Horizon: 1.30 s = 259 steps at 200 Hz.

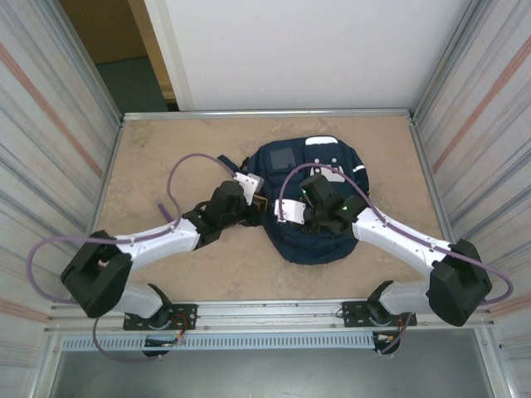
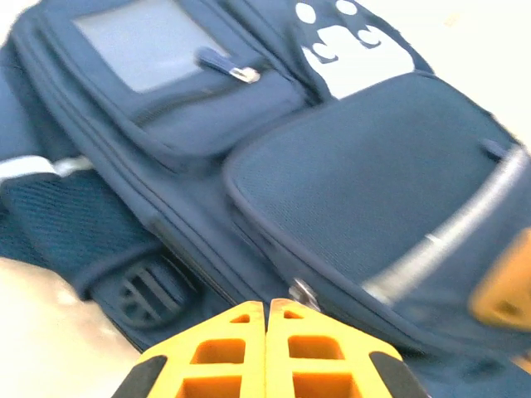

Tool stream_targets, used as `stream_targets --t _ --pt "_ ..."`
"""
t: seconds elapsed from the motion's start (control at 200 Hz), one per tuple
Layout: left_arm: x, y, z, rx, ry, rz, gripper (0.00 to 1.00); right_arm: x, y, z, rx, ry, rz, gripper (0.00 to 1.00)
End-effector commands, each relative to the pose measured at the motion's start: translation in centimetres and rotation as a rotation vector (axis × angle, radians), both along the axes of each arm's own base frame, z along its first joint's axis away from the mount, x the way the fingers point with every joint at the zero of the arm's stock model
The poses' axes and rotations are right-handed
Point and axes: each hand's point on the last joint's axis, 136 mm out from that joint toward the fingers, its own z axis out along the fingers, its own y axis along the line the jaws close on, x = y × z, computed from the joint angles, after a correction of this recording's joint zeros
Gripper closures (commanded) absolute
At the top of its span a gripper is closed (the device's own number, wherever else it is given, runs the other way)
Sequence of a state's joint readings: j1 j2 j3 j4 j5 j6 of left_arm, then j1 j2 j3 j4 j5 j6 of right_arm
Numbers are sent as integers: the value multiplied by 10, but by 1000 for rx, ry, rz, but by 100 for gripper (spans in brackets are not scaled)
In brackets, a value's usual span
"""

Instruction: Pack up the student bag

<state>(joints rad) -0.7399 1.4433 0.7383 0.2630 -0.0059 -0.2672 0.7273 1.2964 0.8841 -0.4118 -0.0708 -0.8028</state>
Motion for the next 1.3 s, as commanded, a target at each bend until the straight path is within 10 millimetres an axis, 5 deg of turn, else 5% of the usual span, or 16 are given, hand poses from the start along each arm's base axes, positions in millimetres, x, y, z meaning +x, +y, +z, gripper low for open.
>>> stream_targets --t 0.0,0.14,0.316,0.491,0.611,0.726,0.982,1.293 --pt "59 50 -24 146 -51 214 100 -10 -1 0 -25 21 46 100" --pt "78 45 -26 180 -28 215 100 -14 6 -2 -8 54 66 100" --pt "66 46 -10 133 -32 197 100 -10 17 6 67 111 22 100" --pt "39 72 7 105 13 244 59 2 21 26 159 154 -25 81" --pt "20 93 12 110 61 306 44 13 11 28 121 134 -53 78" --pt "2 121 -1 121 152 419 34 22 -1 22 10 89 -84 72" --pt "-32 169 -43 157 369 564 32 33 -11 13 -160 -29 -123 68" --pt "-30 207 -79 211 524 695 24 30 -2 52 42 -10 -146 43"
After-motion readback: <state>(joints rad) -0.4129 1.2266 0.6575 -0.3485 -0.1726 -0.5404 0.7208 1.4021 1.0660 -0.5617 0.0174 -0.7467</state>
